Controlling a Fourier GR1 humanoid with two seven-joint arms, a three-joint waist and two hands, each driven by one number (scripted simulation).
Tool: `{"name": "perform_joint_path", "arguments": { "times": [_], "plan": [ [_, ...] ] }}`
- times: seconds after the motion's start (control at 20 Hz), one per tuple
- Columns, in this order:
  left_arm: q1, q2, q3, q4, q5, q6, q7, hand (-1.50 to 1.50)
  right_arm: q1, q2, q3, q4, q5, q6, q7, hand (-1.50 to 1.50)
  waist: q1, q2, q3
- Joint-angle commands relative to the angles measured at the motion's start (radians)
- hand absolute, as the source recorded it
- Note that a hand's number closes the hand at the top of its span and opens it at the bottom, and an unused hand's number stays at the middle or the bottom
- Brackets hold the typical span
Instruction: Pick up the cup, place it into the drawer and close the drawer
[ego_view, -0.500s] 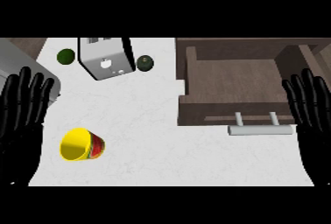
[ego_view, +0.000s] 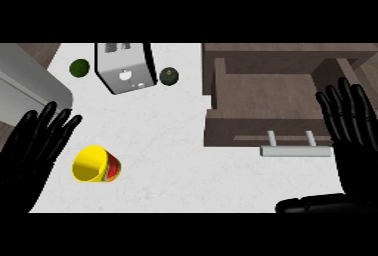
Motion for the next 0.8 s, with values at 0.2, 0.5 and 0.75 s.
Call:
{"name": "perform_joint_path", "arguments": {
  "times": [0.2, 0.5, 0.75],
  "plan": [
    [0.006, 0.083, 0.103, 0.019, 0.267, -0.124, 0.121, -1.5, 0.007, 0.003, -0.003, -0.04, -0.037, 0.011, 0.078, -1.5, -0.005, -0.005, 0.0],
    [-0.041, 0.024, 0.113, 0.116, 0.187, -0.171, 0.081, -1.5, 0.012, 0.035, 0.02, 0.004, -0.008, 0.017, 0.018, -1.5, -0.005, -0.005, 0.0],
    [-0.008, -0.011, 0.118, 0.122, 0.156, -0.193, 0.077, -1.5, -0.066, 0.015, -0.014, -0.016, -0.028, 0.007, 0.104, -1.5, -0.004, -0.005, 0.0]
  ]
}}
